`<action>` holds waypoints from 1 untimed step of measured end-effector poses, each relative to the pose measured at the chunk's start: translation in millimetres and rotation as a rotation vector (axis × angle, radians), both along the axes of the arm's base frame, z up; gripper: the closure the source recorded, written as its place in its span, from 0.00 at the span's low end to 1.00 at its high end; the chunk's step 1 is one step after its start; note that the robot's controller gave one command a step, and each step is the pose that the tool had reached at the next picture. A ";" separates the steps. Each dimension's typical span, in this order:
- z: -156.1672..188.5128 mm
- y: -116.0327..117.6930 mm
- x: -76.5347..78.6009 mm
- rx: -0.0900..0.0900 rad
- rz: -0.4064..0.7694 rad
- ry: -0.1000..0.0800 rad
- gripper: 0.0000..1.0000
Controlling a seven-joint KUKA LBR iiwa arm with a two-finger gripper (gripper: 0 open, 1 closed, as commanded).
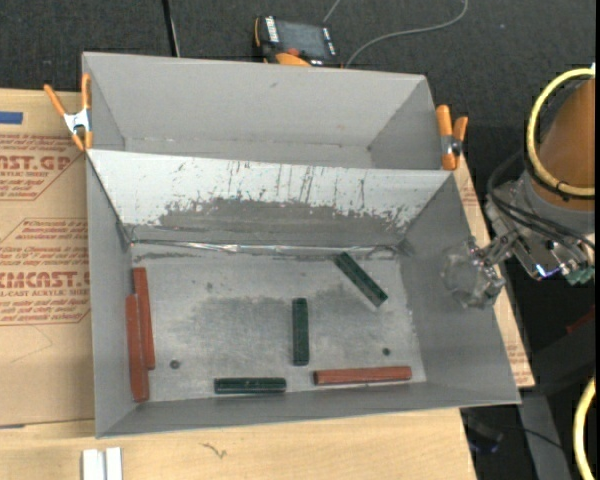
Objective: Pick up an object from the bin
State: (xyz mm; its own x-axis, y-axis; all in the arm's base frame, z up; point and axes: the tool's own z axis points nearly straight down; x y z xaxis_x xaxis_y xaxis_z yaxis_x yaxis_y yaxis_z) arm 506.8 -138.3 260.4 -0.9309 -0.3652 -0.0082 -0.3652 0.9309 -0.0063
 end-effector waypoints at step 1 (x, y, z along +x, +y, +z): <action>-66.7 30.4 -13.7 0.004 0.196 0.013 1.00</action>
Offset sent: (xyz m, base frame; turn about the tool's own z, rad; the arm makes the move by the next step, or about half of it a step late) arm -0.0132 0.0287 -0.0647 -0.1953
